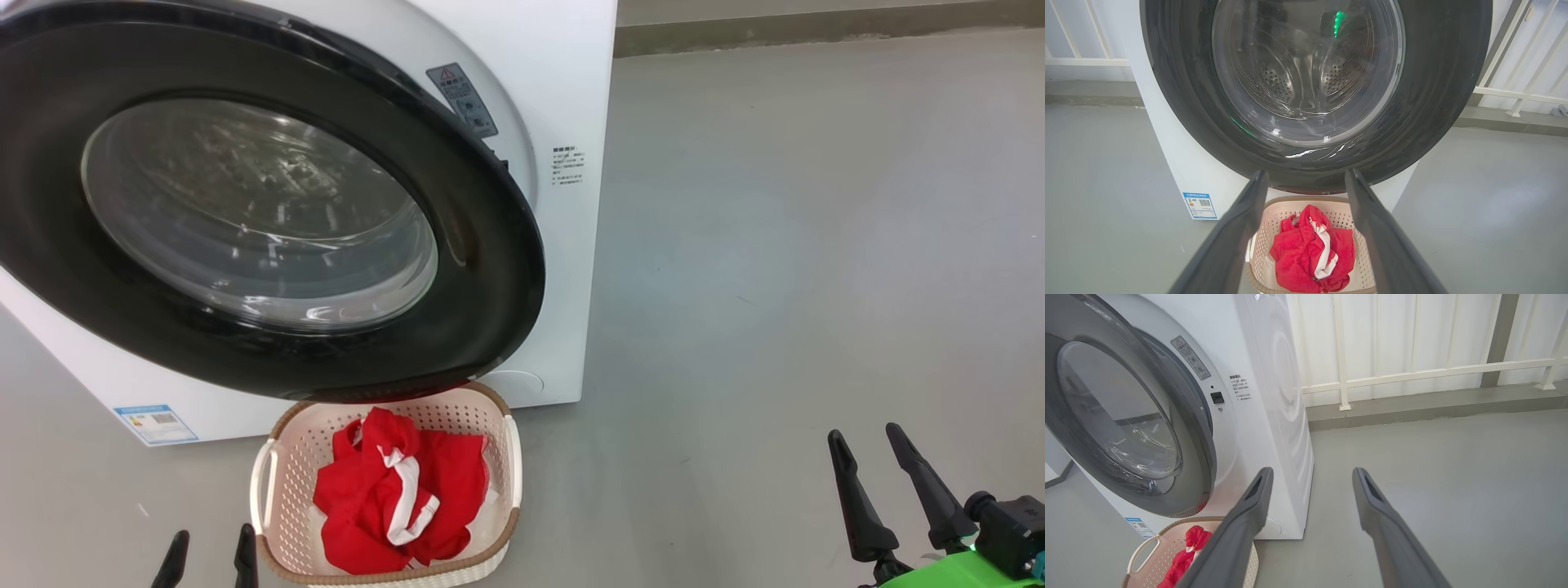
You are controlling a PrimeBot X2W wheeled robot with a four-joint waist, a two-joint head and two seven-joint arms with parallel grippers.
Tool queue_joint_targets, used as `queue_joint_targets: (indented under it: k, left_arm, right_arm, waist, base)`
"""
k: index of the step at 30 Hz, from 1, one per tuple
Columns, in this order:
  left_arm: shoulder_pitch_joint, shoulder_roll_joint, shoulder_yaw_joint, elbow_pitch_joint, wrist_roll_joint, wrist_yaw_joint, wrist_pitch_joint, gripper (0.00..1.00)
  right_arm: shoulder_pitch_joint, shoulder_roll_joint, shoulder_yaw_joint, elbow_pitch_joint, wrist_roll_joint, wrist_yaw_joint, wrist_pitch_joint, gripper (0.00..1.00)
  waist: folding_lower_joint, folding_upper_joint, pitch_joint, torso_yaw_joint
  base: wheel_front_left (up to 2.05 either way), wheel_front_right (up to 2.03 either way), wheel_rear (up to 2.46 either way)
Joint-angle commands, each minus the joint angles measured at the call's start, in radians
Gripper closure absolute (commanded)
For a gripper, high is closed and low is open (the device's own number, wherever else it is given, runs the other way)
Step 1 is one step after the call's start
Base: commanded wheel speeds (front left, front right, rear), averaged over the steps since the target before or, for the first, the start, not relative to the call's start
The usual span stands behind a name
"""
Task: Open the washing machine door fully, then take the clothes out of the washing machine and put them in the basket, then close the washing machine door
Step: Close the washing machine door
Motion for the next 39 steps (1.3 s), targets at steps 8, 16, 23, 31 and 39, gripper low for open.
queue_joint_targets:
  k: [8, 16, 23, 31, 39]
  left_arm:
    - [-0.012, 0.000, 0.018, -0.022, 0.014, -0.006, -0.012, 0.00]
    - [-0.024, -0.001, -0.012, -0.019, 0.010, -0.006, -0.012, 0.00]
    - [-0.043, -0.002, -0.056, -0.034, 0.009, -0.006, -0.012, 0.00]
    - [-0.083, -0.003, -0.106, -0.043, -0.004, -0.006, -0.012, 0.00]
    - [-0.143, -0.003, -0.157, -0.045, -0.039, -0.006, -0.012, 0.00]
  right_arm:
    - [-0.006, -0.022, 0.016, -0.026, -0.001, 0.005, -0.006, 0.00]
    - [-0.026, -0.025, 0.050, -0.024, 0.014, 0.005, -0.006, 1.00]
    - [-0.115, -0.008, 0.101, -0.025, 0.031, 0.005, -0.006, 1.00]
    - [-0.270, 0.014, 0.165, -0.009, 0.050, 0.005, -0.006, 1.00]
    - [-0.409, -0.009, 0.192, 0.049, 0.067, 0.005, -0.006, 1.00]
  waist:
    - [0.0000, 0.0000, 0.001, 0.014]
    - [0.0000, 0.0000, 0.005, 0.047]
    - [0.0000, 0.0000, 0.027, 0.107]
    - [0.0000, 0.0000, 0.077, 0.204]
    - [0.0000, 0.0000, 0.147, 0.297]
  base:
    - [0.00, 0.00, 0.00]
    - [0.00, 0.00, 0.00]
    - [0.00, 0.00, 0.00]
    - [0.00, 0.00, 0.00]
    - [0.00, 0.00, 0.00]
